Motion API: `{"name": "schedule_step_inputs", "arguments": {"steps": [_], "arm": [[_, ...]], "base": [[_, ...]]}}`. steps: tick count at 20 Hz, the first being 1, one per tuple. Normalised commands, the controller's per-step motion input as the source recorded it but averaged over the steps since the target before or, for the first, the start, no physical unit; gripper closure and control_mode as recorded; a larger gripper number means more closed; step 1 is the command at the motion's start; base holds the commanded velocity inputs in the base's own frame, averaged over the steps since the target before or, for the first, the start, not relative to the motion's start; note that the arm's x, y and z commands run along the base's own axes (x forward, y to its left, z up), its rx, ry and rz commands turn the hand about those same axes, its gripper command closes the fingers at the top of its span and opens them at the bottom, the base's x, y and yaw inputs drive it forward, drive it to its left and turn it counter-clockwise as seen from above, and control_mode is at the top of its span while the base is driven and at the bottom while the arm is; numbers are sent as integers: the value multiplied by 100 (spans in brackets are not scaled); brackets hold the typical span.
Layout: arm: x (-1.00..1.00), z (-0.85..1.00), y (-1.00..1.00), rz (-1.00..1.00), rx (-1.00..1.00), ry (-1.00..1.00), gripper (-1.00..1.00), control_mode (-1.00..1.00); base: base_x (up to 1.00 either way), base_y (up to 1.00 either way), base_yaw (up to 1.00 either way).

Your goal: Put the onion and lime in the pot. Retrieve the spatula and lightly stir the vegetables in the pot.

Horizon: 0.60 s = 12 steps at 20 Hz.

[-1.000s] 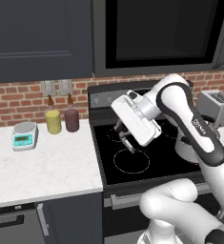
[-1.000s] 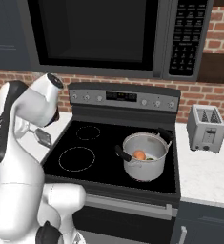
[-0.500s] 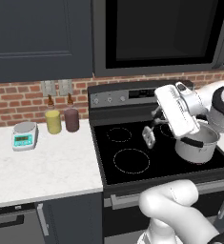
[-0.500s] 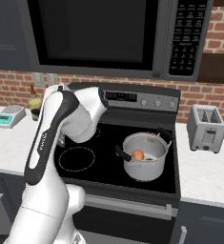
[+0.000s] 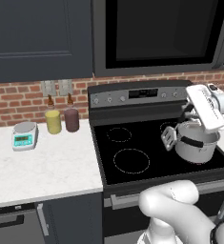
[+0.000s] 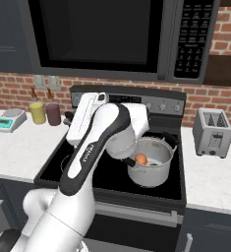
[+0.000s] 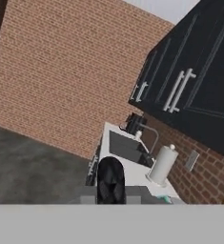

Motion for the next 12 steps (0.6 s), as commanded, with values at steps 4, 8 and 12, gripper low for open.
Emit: {"name": "schedule_step_inputs", "arguments": {"steps": [4, 8, 12], "arm": [[0, 23, -97, -5, 8, 1, 100, -100], [1, 33, -100, -10, 10, 3, 100, -100], [14, 25, -84, -12, 9, 6, 100, -100]], "base": [[0, 0, 0], [0, 0, 0], [0, 0, 0]]}}
